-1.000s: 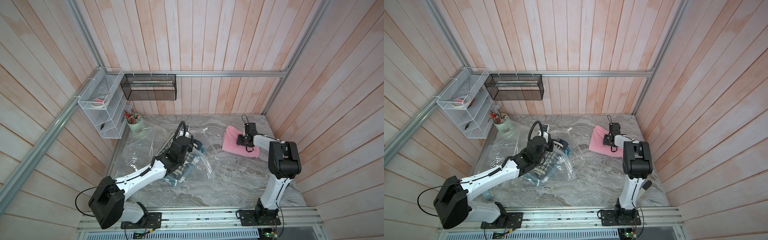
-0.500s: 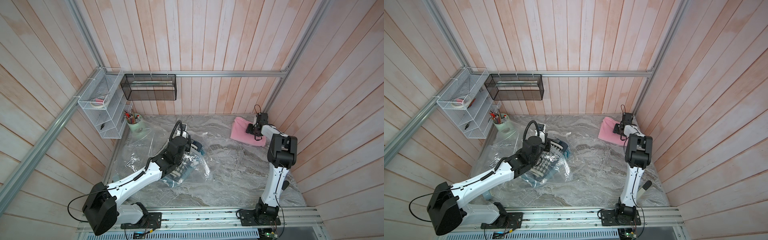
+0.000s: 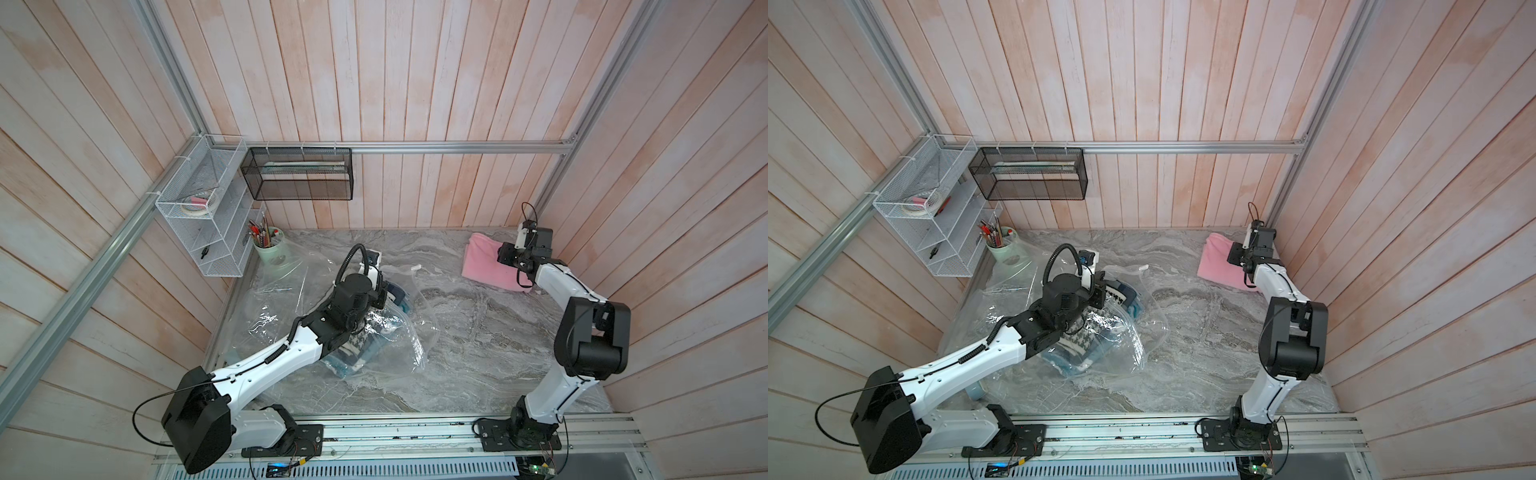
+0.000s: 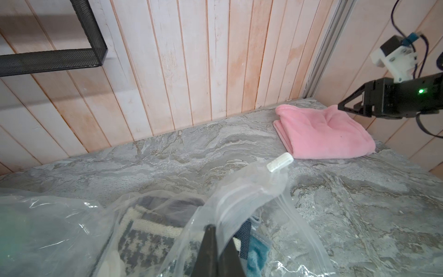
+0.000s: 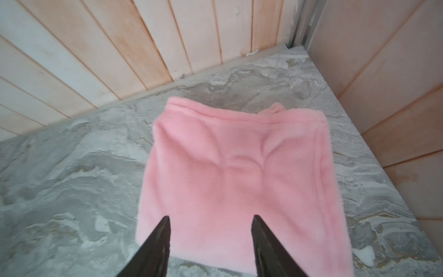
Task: Take the blanket out of the vacuum bag
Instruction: Move the blanket to the corner of the board, then take out the blanket from the vacuum bag.
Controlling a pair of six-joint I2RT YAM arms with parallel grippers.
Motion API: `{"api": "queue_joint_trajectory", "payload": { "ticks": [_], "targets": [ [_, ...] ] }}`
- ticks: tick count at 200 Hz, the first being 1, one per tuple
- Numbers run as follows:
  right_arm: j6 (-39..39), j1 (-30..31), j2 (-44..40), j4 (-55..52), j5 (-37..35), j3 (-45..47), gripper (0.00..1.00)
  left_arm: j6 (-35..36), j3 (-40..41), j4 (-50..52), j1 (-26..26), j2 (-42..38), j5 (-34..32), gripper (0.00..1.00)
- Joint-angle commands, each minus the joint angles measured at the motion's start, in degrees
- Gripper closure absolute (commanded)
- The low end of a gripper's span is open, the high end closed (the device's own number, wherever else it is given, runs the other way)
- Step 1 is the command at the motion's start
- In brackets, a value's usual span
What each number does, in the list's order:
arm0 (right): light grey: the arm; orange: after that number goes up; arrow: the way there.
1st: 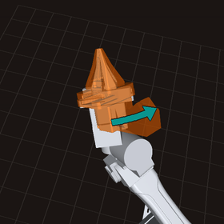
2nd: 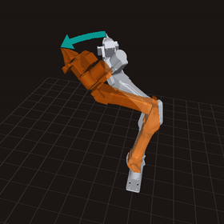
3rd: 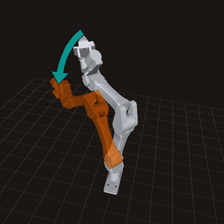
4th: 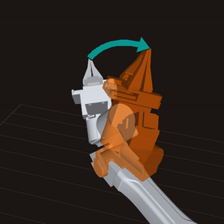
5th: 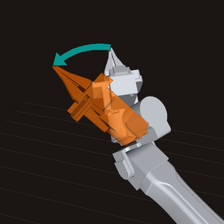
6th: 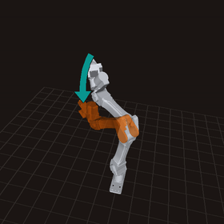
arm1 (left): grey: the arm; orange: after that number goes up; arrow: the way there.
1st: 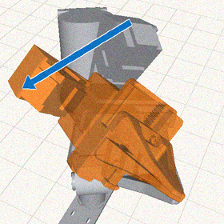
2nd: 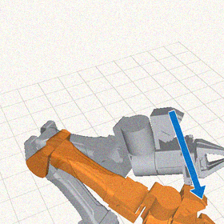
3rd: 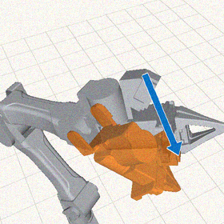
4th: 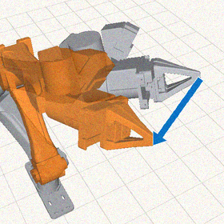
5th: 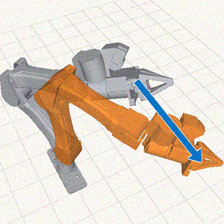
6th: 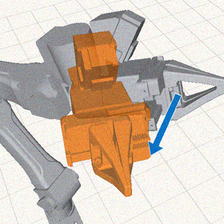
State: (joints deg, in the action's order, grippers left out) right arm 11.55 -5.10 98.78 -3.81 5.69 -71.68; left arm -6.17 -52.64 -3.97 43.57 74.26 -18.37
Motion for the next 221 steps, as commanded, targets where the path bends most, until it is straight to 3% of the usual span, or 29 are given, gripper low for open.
{"api": "queue_joint_trajectory", "payload": {
  "ticks": [1, 32, 73, 105, 133, 159, 221],
  "targets": [
    [2.00, 3.07, -2.24, 1.22, 2.92, 5.88, 0.44, 2.77, -0.20, -3.28, -0.24, 0.66, 2.20, 1.00],
    [5.30, 8.34, -10.83, 7.76, 3.34, 17.78, 0.44, 3.99, -1.56, -3.75, -0.29, 2.48, 3.19, 1.00],
    [13.74, 13.12, -23.93, 18.05, 11.19, 34.19, 0.44, 3.44, -1.91, -4.02, -0.24, 3.62, 5.77, 1.00],
    [18.77, 21.06, -31.18, 22.29, 11.58, 42.22, 0.44, 2.09, -0.95, -3.89, -0.18, 2.41, 6.17, 1.00],
    [24.98, 25.98, -31.43, 29.44, 14.47, 45.02, 0.45, 0.34, 0.04, -4.03, -0.02, 0.27, 5.54, 1.00],
    [24.73, 31.81, -30.87, 30.54, 12.21, 43.34, 0.44, 0.54, 1.23, -4.38, 0.10, -1.41, 5.54, 1.00],
    [32.61, 38.23, -25.53, 43.11, 12.96, 45.65, 0.44, -1.03, 5.60, -6.99, 0.63, -3.85, 3.92, 1.00]
  ]
}}
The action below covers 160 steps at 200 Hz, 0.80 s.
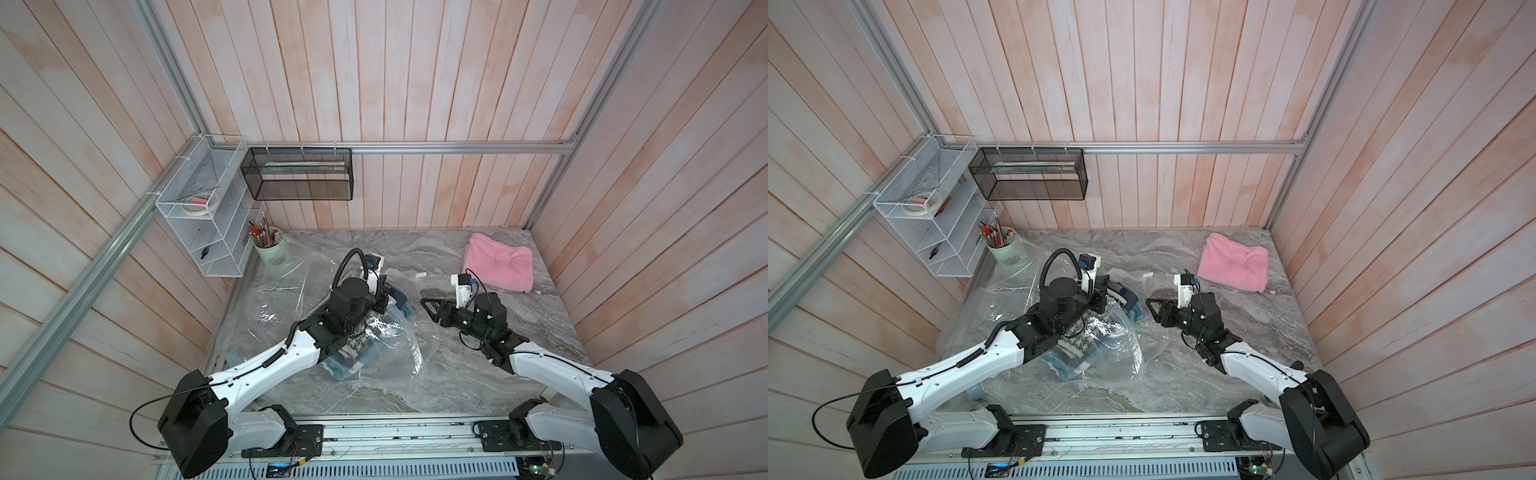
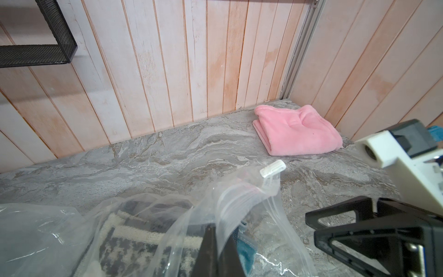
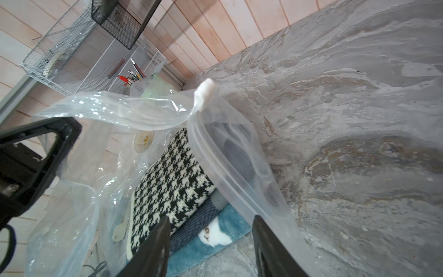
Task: Take the blanket out of the vacuum bag
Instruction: Take out the blanket from the vacuum bag.
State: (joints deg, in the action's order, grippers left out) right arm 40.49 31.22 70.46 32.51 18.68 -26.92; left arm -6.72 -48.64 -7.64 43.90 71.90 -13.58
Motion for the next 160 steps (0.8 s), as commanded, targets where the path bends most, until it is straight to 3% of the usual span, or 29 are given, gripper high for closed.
{"api": "queue_joint_trajectory", "payload": {
  "ticks": [1, 47, 113, 160],
  "targets": [
    [3.83, 1.87, 2.95, 6.87, 0.10, 0.81, 0.44, -0.53, 1.57, -3.25, 0.26, -1.49, -0.85, 1.00],
    [6.53, 4.68, 10.63, 9.57, 0.44, -1.76, 0.44, 0.51, 0.04, -3.30, 0.40, -0.30, -0.13, 1.00],
    [13.66, 5.56, 25.57, 27.97, 4.20, -2.35, 0.44, -0.79, 1.71, -3.75, 1.17, -1.23, -0.88, 1.00],
    [13.82, 6.14, 31.07, 30.44, 5.20, -4.89, 0.45, -0.42, 1.71, -3.88, 1.38, -0.36, -1.32, 1.00]
  ]
}}
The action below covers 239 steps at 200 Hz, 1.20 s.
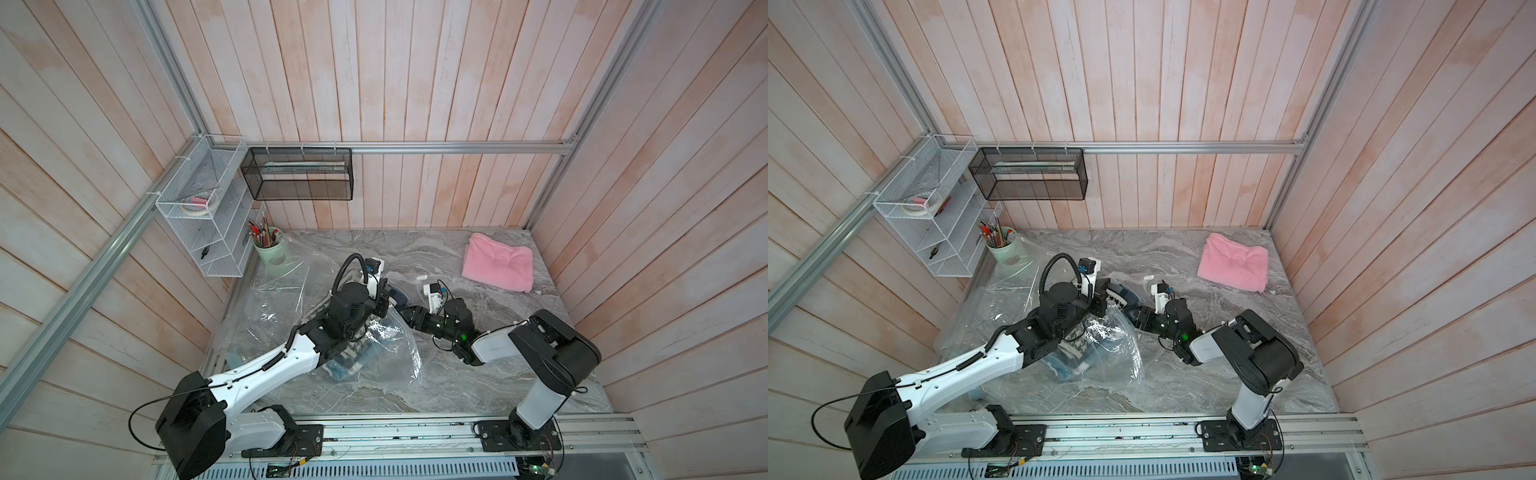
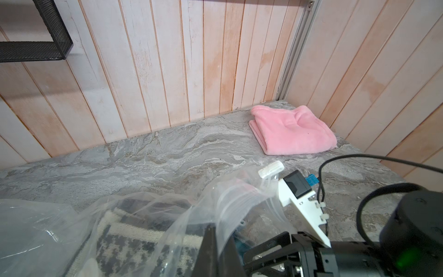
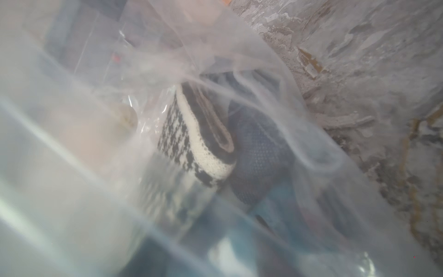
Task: Take the blanket out of the vacuum bag
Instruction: Take out the blanket from the vacuum bag.
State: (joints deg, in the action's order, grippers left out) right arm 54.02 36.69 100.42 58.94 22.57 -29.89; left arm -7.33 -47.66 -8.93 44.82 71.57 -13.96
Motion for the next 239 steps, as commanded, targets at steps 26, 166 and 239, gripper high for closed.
{"api": "queue_joint_trajectory", "payload": {
  "ticks": [26, 166, 239],
  "targets": [
    [-1.20, 0.96, 1.38, 0.55, 1.02, -4.01, 0.45, 0.38, 0.46, -2.90, 0.46, 1.04, -0.99, 1.00],
    [-2.98, 1.55, 9.47, -2.66, 2.44, -12.05, 0.45, 2.27, -1.16, -1.70, 0.53, 1.73, -1.58, 1.00],
    [-2.87, 1.99, 11.88, -3.01, 3.96, -15.65, 0.45, 2.54, -0.77, -1.72, 0.53, 1.60, -2.21, 1.00]
  ]
}}
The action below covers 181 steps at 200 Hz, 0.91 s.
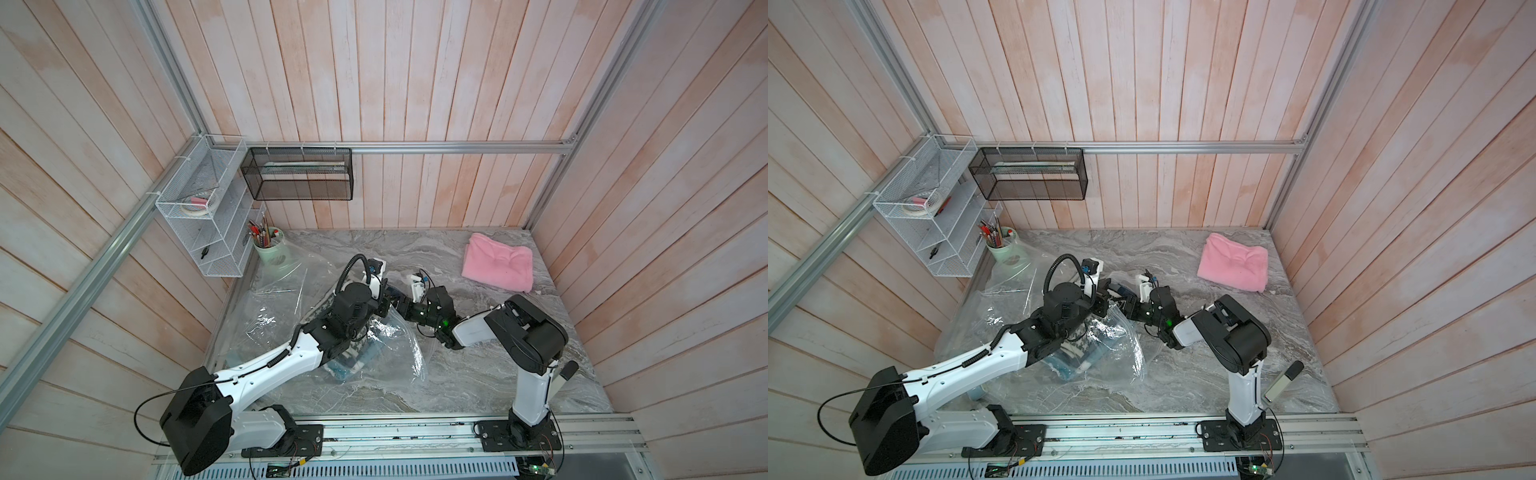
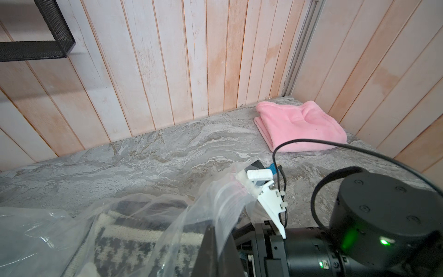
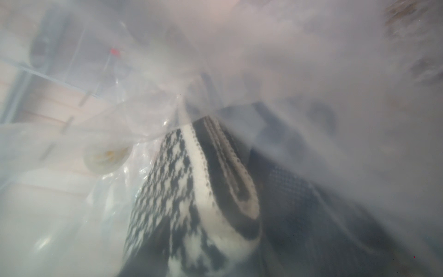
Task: Take the blanket out of the vacuum bag
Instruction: Take out the blanket from the vacuum bag.
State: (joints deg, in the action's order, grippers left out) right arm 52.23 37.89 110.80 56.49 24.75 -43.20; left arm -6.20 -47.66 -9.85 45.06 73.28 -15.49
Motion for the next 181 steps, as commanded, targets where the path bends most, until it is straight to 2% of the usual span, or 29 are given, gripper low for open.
{"api": "queue_joint_trajectory", "payload": {
  "ticks": [1, 111, 125, 144, 166, 181],
  "targets": [
    [-1.07, 0.83, 1.51, -0.62, 1.78, -2.38, 0.45, 1.43, -0.72, -0.79, 0.29, -0.08, -0.69, 1.00],
    [-1.46, 3.06, 6.14, -4.09, 4.03, -10.14, 0.46, 1.45, 0.02, -1.50, 0.29, 0.22, -0.99, 1.00],
    [-1.91, 3.55, 6.57, -5.01, 4.43, -11.25, 0.51, 1.40, 0.07, -1.50, 0.29, 0.20, -1.12, 1.00],
    [-2.13, 4.05, 7.22, -5.25, 5.47, -12.35, 0.66, 1.44, 0.11, -1.66, 0.29, 0.11, -1.17, 1.00],
    [-2.30, 4.12, 8.26, -4.79, 8.18, -13.52, 0.74, 1.45, 0.29, -1.51, 0.29, 0.04, -1.47, 1.00],
    [-1.84, 4.12, 8.55, -3.58, 8.94, -13.36, 0.87, 2.43, 0.62, -1.54, 0.29, -0.30, -1.74, 1.00]
  ]
}}
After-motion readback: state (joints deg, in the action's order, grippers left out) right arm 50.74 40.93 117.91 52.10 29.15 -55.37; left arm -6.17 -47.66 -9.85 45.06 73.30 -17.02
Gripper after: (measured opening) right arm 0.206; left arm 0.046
